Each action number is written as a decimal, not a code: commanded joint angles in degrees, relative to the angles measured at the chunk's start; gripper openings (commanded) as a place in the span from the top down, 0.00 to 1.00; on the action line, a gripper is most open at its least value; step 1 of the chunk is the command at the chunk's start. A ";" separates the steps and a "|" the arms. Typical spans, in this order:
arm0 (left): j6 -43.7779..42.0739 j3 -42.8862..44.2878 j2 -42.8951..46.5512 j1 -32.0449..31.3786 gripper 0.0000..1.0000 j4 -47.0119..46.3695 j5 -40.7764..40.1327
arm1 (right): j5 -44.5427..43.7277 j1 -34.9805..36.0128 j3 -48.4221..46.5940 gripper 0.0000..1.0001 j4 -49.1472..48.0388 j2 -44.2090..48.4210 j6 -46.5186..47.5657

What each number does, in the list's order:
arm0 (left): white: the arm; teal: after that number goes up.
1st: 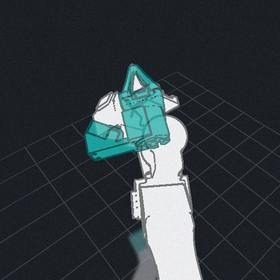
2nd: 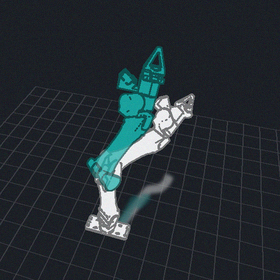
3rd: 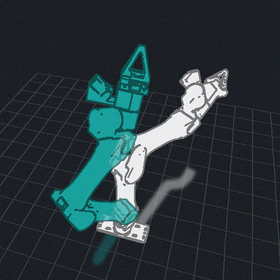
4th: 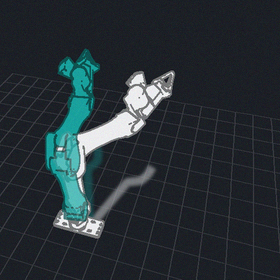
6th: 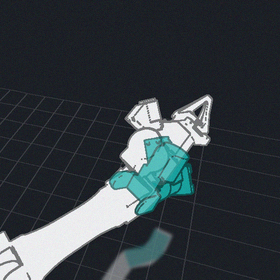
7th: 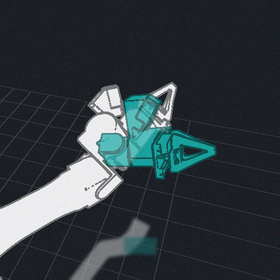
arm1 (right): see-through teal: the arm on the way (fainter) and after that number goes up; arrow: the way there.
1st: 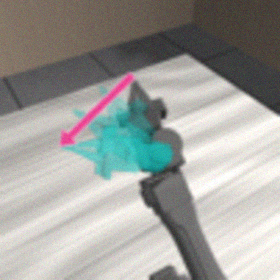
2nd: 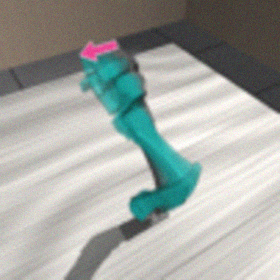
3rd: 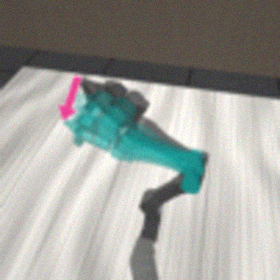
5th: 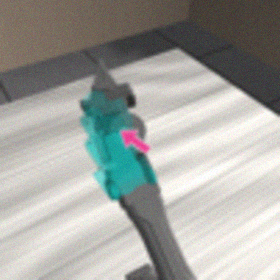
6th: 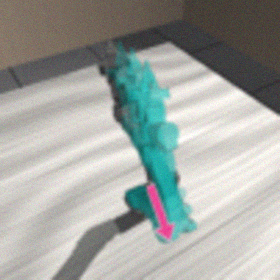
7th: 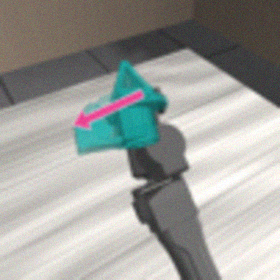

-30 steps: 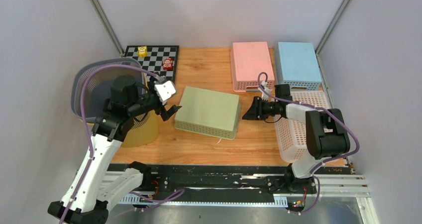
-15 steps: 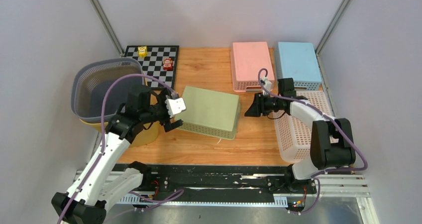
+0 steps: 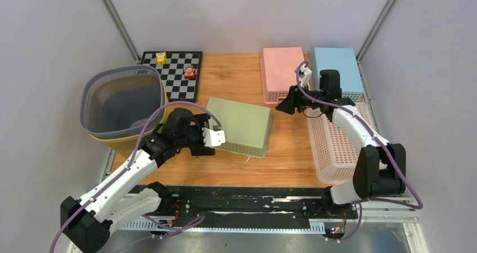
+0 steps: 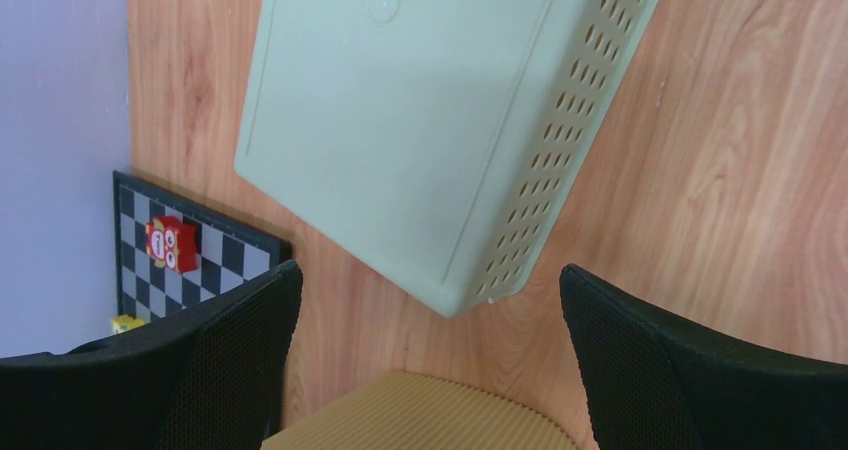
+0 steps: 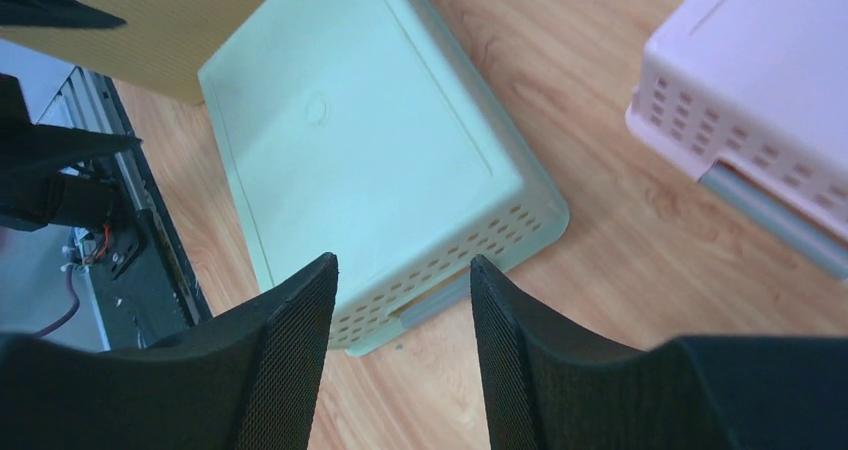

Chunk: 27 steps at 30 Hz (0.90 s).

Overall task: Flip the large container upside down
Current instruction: Turn the container upside down at the center of the board, then adjust the container at the center of the board.

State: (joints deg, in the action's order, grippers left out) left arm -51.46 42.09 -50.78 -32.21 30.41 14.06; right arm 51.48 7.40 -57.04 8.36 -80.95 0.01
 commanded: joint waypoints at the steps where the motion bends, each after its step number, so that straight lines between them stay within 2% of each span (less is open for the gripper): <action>1: -3.38 -3.00 -1.79 -2.21 0.00 -6.82 -9.01 | 1.51 2.08 -5.06 0.45 -2.40 -3.01 0.34; 9: -5.11 -6.36 -4.19 -4.27 0.00 -12.44 -13.72 | 0.55 5.44 -9.34 0.45 -2.55 -9.11 0.72; 27: -6.49 -11.90 -9.32 -5.03 0.00 -22.59 -22.77 | -2.80 9.15 -9.08 0.45 -2.11 -17.92 2.80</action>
State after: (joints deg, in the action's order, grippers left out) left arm -58.08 31.16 -59.16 -36.64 11.79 -5.80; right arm 49.54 14.83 -65.32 5.96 -97.01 1.17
